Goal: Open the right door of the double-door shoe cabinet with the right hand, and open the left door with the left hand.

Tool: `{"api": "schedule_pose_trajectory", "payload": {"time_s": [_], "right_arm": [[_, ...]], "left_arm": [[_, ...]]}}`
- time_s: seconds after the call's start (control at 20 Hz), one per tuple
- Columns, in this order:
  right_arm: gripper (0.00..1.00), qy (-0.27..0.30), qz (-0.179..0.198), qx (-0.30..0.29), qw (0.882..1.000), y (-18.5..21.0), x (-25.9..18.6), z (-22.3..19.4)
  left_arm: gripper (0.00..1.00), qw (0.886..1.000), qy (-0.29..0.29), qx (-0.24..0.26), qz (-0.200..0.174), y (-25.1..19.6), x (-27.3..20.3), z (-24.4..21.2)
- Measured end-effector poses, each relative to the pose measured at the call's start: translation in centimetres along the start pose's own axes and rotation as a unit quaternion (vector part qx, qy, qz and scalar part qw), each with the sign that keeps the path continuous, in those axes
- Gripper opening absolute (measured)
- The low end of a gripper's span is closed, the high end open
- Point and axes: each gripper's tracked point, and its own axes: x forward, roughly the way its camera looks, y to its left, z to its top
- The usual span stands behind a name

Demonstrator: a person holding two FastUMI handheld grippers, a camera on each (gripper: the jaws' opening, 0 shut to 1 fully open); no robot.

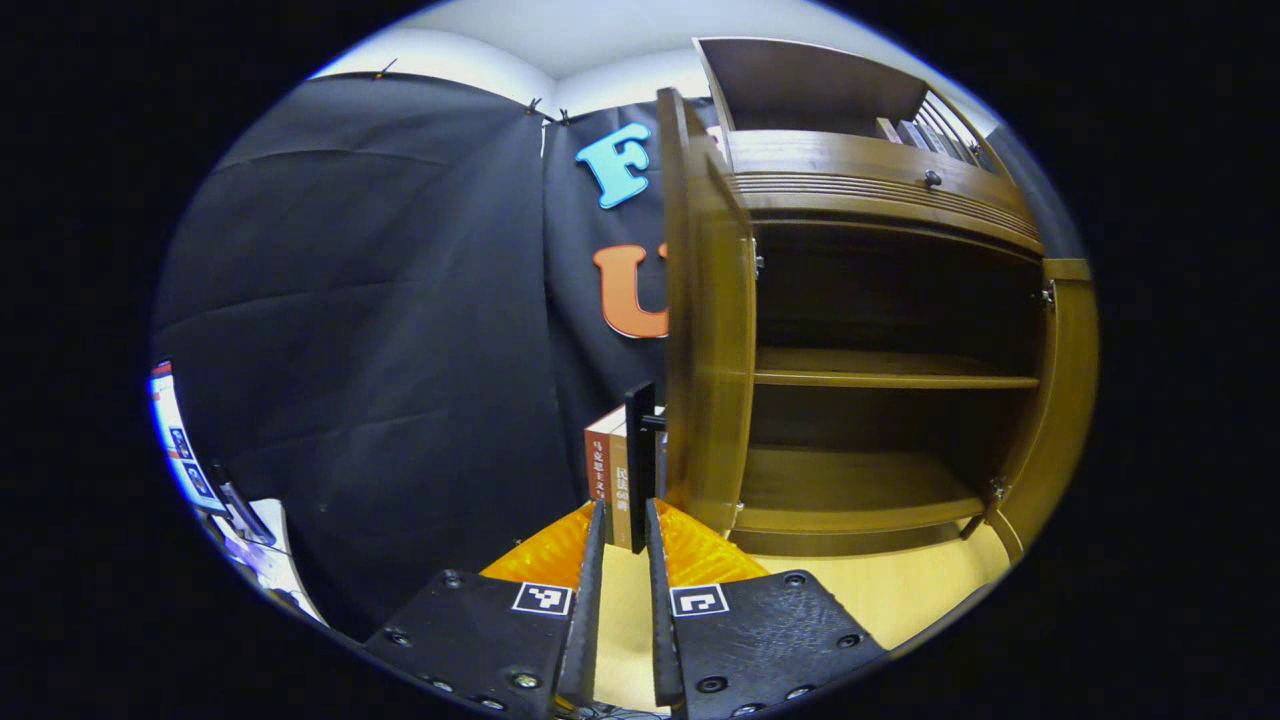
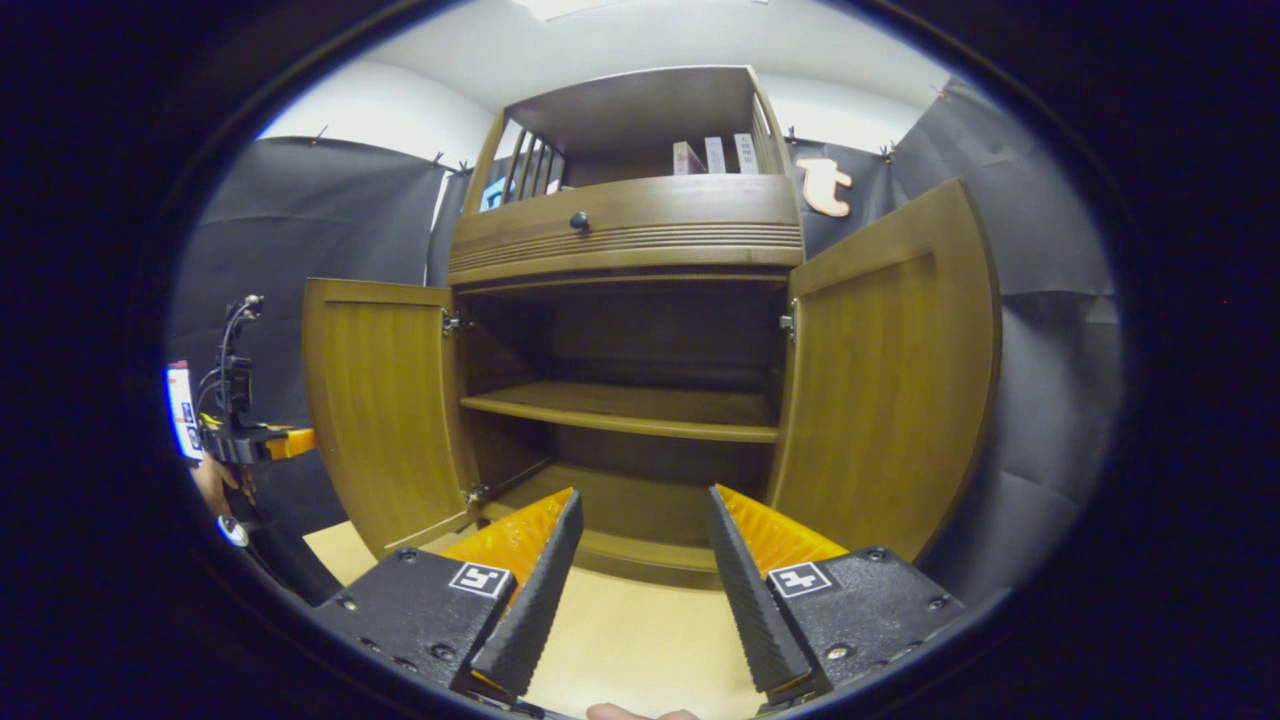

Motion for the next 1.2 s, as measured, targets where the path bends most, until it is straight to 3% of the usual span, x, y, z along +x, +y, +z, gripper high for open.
{"api": "schedule_pose_trajectory", "payload": {"time_s": [0.2,0.45,0.55,0.7,0.9,1.1,1.2], "right_arm": [[0.81,-0.015,-0.005,0.004,1.0,-0.6,-0.3,1.8],[0.8,-0.044,-0.031,-0.013,0.998,-1.7,-0.9,5.5],[0.8,-0.055,-0.049,-0.025,0.997,-2.3,-1.1,7.0],[0.79,-0.07,-0.069,-0.031,0.995,-3.0,-1.5,8.8],[0.86,-0.088,-0.091,-0.025,0.992,-4.4,-1.9,10.5],[0.96,-0.1,-0.105,-0.017,0.989,-5.6,-2.2,11.4],[0.92,-0.103,-0.111,-0.014,0.988,-6.1,-2.3,11.8]], "left_arm": [[0.22,0.999,-0.033,0.007,-0.019,-2.4,-1.7,3.0],[0.22,0.994,-0.08,0.011,-0.072,-10.1,-3.1,8.0],[0.34,0.99,-0.101,0.017,-0.093,-12.7,-4.1,10.0],[0.44,0.984,-0.119,0.004,-0.134,-16.7,-5.0,12.0],[0.6,0.975,-0.145,0.002,-0.169,-20.8,-5.4,14.5],[0.87,0.969,-0.156,0.001,-0.191,-23.1,-6.5,15.9],[0.94,0.968,-0.161,-0.003,-0.192,-23.6,-6.7,16.6]]}}
